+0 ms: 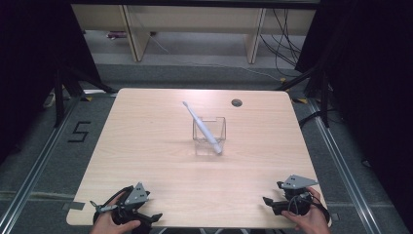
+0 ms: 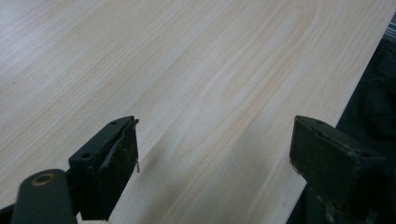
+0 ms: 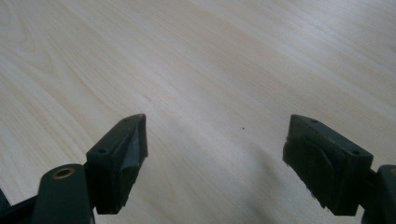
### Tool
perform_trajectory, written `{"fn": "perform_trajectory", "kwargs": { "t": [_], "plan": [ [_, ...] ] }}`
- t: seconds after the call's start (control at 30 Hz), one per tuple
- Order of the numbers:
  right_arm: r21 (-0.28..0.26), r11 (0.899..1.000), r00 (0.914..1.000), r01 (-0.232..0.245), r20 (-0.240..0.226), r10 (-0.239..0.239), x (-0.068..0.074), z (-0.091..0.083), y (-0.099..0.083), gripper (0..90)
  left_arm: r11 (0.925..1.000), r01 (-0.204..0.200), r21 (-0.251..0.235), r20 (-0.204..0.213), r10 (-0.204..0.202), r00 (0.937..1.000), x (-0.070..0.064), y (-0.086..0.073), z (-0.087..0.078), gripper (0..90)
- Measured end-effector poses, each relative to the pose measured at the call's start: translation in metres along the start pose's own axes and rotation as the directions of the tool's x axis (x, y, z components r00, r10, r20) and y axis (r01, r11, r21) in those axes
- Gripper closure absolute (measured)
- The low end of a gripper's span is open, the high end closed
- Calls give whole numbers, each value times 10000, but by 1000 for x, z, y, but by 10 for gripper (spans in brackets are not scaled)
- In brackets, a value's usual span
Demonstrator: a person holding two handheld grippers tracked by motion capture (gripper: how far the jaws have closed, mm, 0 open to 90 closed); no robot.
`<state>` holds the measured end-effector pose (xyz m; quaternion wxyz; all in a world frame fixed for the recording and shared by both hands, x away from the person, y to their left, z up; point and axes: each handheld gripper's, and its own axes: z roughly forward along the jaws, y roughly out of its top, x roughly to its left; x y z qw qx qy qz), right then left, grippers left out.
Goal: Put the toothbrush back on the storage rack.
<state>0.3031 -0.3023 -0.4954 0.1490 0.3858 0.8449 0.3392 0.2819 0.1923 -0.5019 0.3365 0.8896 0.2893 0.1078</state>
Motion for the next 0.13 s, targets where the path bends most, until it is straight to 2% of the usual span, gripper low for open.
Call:
{"fn": "perform_trajectory", "kwargs": {
  "t": [0.07, 0.13],
  "plan": [
    [228, 9992, 9994, -330, -68, 332, 2, -1, 0, 218, 10000, 18, 9, 6, -18, 10000, 0, 0, 0, 148],
    [179, 9997, 9998, -192, -61, 193, 1, 0, 0, 218, 10000, 21, 17, 10, -21, 10000, 0, 0, 0, 148]
  ]
}}
